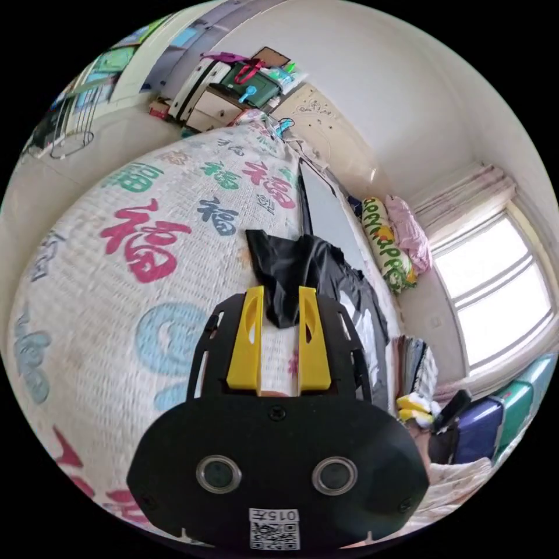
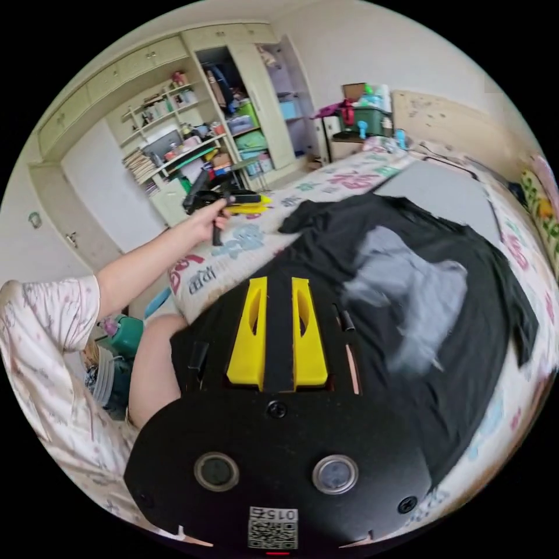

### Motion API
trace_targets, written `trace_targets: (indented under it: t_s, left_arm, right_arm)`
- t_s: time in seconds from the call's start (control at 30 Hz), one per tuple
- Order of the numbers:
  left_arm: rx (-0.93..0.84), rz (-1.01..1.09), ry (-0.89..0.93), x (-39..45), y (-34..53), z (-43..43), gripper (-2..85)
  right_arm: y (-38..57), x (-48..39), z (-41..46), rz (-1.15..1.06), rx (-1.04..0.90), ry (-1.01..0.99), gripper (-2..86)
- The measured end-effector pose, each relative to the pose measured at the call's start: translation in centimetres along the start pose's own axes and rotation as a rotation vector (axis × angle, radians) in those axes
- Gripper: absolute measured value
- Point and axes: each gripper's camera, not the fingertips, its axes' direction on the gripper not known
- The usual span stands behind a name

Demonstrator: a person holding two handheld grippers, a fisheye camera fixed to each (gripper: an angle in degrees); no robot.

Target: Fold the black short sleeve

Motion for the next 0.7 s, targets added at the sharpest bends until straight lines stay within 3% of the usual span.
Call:
trace_targets:
  t_s: [0.13, 0.23, 0.37, 0.47, 0.53, 0.7]
  left_arm:
    - [-0.006, -0.080, -0.069, -3.7, -4.7, 6.6, 10.7]
    - [-0.032, -0.030, -0.160, -4.6, -7.4, 10.3, 11.5]
    - [-0.052, 0.032, -0.142, -5.1, -9.7, 13.7, 9.5]
    - [-0.116, 0.131, -0.225, -4.4, -10.9, 14.8, 5.8]
    - [-0.150, 0.166, -0.176, -4.5, -11.6, 14.9, 2.4]
    - [-0.063, 0.189, -0.188, -4.6, -12.7, 12.2, 0.1]
  right_arm:
    - [-8.5, -1.5, 11.4, -0.035, -0.035, -0.055, 9.4]
    - [-12.6, -2.4, 17.5, -0.057, -0.075, 0.019, 10.9]
    - [-15.4, -1.8, 25.3, -0.041, -0.223, 0.120, 11.6]
    - [-16.2, -0.9, 28.7, 0.020, -0.328, 0.222, 6.8]
    - [-16.4, -1.1, 28.7, 0.017, -0.305, 0.216, 3.8]
    - [-16.7, -0.9, 28.2, 0.037, -0.249, 0.162, 2.1]
